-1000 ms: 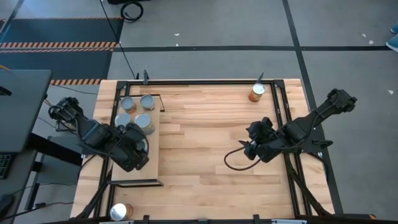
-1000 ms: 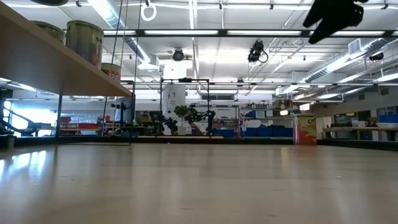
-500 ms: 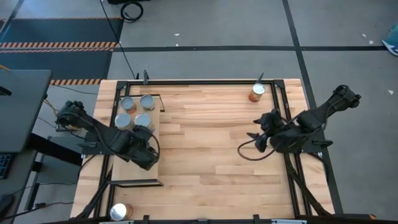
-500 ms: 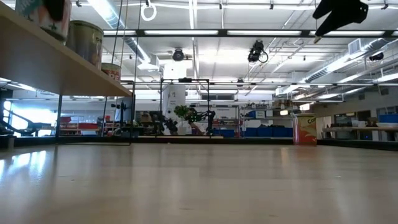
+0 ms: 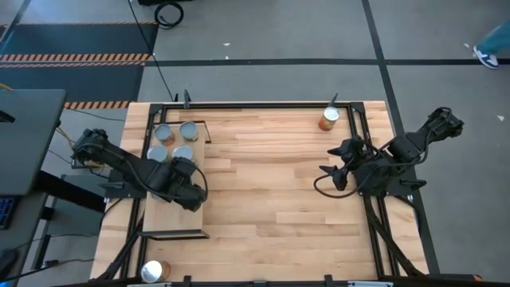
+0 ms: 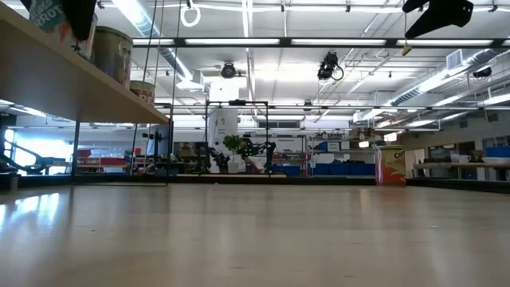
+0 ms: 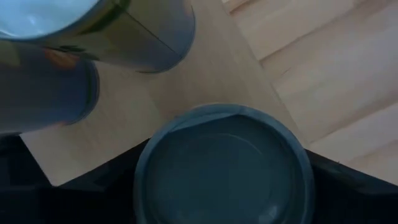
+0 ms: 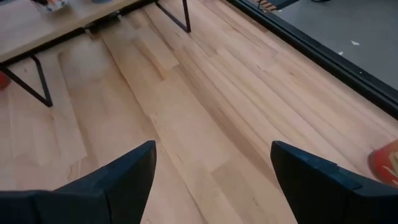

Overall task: Pick and place cans onto a shelf
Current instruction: Put the canned carrots on the shelf, then put the bottom canned corn on the shelf

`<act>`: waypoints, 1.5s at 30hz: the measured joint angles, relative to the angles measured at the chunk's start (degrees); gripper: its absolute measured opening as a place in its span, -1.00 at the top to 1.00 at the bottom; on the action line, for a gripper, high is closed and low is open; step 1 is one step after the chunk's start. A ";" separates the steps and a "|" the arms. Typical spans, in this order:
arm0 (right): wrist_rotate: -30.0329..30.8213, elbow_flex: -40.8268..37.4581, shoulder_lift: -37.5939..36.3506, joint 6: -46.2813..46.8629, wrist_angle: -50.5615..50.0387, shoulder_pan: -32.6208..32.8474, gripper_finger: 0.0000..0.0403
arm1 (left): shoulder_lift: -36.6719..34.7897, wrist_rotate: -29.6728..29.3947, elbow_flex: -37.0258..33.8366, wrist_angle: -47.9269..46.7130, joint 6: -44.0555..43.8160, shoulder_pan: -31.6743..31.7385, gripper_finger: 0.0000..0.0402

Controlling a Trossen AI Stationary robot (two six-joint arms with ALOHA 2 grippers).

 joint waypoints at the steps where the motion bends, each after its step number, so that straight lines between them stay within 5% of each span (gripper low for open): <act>1: 0.01 0.00 -0.22 -0.03 0.22 0.06 -0.62 | 0.00 0.30 -0.01 -0.05 0.36 0.12 -0.62; 32: 0.38 0.02 -2.73 -0.81 1.70 0.22 -0.65 | -8.73 6.14 1.73 1.47 7.21 1.83 -0.73; 37: 5.13 -2.03 -7.69 -2.31 3.43 2.26 -0.64 | -12.56 3.62 1.73 13.01 14.91 1.78 -0.73; 45: 5.69 -9.76 -14.23 -1.58 8.93 3.83 -0.60 | -14.34 0.83 1.74 45.94 34.74 -1.05 -0.73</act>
